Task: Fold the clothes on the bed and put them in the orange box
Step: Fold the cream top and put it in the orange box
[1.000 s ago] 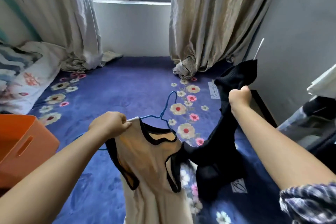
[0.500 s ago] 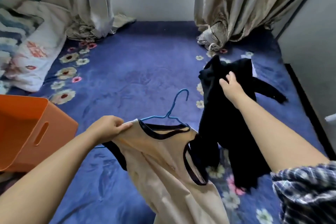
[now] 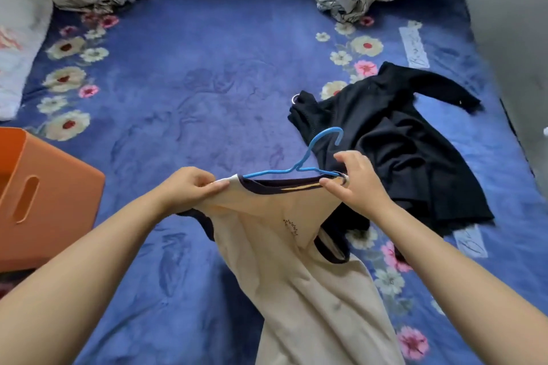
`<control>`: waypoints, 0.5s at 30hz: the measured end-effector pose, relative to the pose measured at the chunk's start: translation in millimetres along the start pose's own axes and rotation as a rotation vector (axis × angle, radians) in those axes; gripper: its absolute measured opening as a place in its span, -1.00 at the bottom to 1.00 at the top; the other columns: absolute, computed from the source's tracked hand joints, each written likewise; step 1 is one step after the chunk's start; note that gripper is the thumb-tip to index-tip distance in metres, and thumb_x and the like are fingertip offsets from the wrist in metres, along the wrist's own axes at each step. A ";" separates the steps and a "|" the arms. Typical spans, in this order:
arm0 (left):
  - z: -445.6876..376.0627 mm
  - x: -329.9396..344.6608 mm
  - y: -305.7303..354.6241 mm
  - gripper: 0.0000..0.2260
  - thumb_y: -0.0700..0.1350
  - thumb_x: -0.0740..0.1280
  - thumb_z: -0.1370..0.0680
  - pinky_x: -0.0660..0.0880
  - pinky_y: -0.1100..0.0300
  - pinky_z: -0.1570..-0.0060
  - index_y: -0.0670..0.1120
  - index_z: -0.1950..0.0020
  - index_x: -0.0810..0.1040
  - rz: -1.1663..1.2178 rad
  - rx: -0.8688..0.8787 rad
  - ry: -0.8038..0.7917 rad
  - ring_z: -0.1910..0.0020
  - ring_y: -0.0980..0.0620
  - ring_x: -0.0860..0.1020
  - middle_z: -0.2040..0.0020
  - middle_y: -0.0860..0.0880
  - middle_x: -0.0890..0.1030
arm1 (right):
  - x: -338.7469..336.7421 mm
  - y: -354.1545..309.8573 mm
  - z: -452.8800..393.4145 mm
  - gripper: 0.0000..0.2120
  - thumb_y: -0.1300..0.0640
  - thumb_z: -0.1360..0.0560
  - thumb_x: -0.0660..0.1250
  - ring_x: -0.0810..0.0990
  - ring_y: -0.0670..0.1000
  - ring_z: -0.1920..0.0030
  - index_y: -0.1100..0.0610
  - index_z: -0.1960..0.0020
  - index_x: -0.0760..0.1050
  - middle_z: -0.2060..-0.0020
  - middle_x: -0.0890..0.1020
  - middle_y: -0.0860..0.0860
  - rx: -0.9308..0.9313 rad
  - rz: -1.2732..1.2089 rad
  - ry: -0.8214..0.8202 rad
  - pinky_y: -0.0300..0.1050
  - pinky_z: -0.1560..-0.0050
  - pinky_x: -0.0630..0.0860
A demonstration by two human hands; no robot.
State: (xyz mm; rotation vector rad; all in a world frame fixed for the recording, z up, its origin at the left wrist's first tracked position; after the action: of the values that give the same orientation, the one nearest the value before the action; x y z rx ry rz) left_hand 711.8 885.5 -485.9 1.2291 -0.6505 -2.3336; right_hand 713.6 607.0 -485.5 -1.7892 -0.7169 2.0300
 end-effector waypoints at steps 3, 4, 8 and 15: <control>2.6 22.8 17.0 -0.55 0.06 0.28 -0.54 0.12 0.29 0.54 -0.15 0.42 0.23 0.067 0.028 -0.064 0.54 0.08 0.15 0.50 0.03 0.19 | 18.7 -8.2 4.8 -0.32 -0.36 -0.34 -0.02 0.49 0.06 0.06 0.20 0.04 0.51 0.13 0.55 0.07 -0.055 -0.017 -0.206 -0.06 0.03 0.38; 4.2 28.0 23.5 -0.55 0.06 0.27 -0.54 0.14 0.28 0.52 -0.18 0.41 0.27 0.049 0.058 -0.047 0.54 0.10 0.17 0.50 0.04 0.21 | 17.3 -9.4 9.2 -0.33 -0.38 -0.30 -0.08 0.45 0.03 0.24 0.19 0.24 0.45 0.31 0.50 0.04 -0.065 -0.009 -0.195 -0.05 0.17 0.35; 9.4 33.1 60.2 -0.55 0.26 0.10 -0.51 0.20 0.19 0.42 -0.04 0.43 0.23 -0.223 0.275 0.133 0.48 0.07 0.28 0.53 0.03 0.29 | -29.3 -5.8 31.5 -0.47 -0.35 -0.32 0.03 0.21 -0.05 0.53 0.08 0.52 0.12 0.61 0.19 -0.08 -0.032 -0.100 0.112 -0.05 0.42 0.18; 20.2 40.1 120.1 -0.35 0.21 -0.14 -0.61 -0.01 0.42 0.53 -0.17 0.45 0.37 -0.411 0.602 0.428 0.60 0.03 0.26 0.57 -0.01 0.28 | -74.1 29.0 57.9 -0.42 -0.39 -0.22 0.04 0.12 -0.01 0.53 0.10 0.56 0.04 0.64 0.11 -0.04 0.189 -0.071 0.203 -0.07 0.39 0.14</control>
State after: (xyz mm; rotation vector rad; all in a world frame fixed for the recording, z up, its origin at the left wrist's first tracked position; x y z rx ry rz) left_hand 691.7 770.9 -432.0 2.2352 -1.0640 -2.1096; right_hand 669.7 533.4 -437.2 -1.7996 -0.5038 1.7741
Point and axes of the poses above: each hand's wrist, its own z-axis away from the middle knuckle, its own x-axis out of the palm, y = z × x, the point moved 10 cm from there along -z, towards the middle knuckle
